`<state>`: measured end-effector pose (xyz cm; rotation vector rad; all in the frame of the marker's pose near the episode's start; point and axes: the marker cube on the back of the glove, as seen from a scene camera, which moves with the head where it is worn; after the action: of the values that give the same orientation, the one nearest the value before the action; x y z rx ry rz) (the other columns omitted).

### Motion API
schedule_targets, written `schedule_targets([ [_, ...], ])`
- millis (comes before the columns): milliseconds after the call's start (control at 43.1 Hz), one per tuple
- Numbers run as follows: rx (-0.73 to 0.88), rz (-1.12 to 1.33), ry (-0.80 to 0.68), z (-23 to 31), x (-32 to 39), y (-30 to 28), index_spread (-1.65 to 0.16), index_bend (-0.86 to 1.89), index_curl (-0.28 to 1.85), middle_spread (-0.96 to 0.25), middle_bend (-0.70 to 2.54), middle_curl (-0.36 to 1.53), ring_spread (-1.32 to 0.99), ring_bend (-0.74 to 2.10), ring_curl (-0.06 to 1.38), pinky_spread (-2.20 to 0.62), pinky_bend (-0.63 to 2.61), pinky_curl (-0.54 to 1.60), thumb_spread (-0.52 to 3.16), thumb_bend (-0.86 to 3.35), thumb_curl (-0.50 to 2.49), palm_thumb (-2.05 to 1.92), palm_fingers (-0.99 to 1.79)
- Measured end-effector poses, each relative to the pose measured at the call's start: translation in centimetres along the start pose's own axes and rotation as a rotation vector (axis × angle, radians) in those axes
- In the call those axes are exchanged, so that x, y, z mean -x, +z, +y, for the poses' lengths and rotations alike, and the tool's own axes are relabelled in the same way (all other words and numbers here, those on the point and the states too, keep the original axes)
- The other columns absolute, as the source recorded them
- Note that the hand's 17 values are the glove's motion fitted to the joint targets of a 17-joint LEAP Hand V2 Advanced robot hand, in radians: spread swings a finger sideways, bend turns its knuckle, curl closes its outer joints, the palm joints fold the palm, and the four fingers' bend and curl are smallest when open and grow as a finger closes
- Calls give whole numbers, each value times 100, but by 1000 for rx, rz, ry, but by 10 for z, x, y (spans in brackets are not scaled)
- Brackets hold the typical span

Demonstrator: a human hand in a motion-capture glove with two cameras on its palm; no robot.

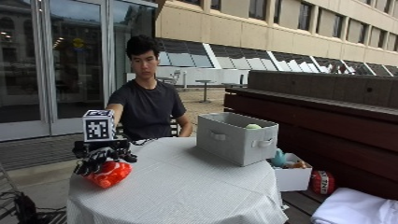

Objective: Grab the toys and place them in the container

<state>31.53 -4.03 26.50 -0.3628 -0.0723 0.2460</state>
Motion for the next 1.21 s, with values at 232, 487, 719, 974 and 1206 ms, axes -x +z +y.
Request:
schedule_targets([
  [232,84,-5,46,-8,-5,27,-31,4,7,-12,36,48,-12,67,36,-3,121,33,106,12,31,30,1],
  [487,211,21,95,-8,-6,28,-36,29,15,-22,30,47,-34,82,38,-31,121,32,117,32,41,66,48],
  [719,77,66,82,-2,-10,18,-37,38,22,-31,40,51,-48,77,36,-43,110,30,108,43,53,89,85],
  [974,77,93,133,4,-15,1,-31,54,34,-37,80,62,-47,93,42,-51,77,26,106,63,65,109,136],
  [1206,50,61,81,17,4,-49,-26,59,41,-36,86,64,-45,105,46,-50,75,29,75,37,69,79,122],
])
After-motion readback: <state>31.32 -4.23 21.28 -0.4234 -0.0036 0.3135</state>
